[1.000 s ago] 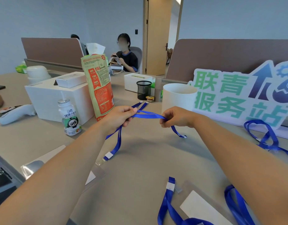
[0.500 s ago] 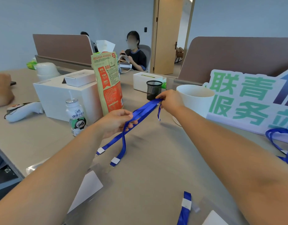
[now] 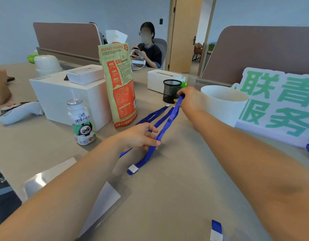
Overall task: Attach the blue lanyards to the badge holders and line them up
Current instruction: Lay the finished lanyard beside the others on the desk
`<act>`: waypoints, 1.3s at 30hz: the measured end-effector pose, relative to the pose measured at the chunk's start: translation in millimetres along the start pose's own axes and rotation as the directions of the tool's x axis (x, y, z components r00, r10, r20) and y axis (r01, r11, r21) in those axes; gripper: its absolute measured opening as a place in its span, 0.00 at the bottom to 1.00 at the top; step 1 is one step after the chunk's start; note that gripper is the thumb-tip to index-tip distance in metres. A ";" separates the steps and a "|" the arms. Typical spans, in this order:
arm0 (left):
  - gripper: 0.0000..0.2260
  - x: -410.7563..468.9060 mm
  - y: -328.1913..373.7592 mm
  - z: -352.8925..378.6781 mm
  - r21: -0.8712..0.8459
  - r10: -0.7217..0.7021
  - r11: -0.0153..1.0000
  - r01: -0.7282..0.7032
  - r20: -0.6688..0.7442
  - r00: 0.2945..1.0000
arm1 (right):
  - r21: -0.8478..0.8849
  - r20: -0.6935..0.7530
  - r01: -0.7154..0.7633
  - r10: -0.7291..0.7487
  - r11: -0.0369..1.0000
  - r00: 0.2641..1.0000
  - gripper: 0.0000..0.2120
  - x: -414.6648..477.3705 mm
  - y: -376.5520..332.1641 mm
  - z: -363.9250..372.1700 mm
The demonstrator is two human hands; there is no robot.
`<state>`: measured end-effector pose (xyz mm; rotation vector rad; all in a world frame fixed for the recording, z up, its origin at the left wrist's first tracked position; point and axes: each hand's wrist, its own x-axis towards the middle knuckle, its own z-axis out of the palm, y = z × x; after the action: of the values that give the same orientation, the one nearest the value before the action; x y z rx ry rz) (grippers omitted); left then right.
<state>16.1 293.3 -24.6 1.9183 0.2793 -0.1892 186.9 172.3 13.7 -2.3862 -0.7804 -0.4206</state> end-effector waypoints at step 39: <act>0.10 -76.5 -11.8 -4.2 0.793 -0.030 0.603 0.084 -0.083 0.996 | -0.216 0.663 0.655 -0.384 0.724 0.643 0.17 -97.3 -43.8 13.3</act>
<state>-60.6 293.3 -13.4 2.8315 0.3290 -0.3416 85.6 167.3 -21.9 -2.6928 -1.9044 -0.0690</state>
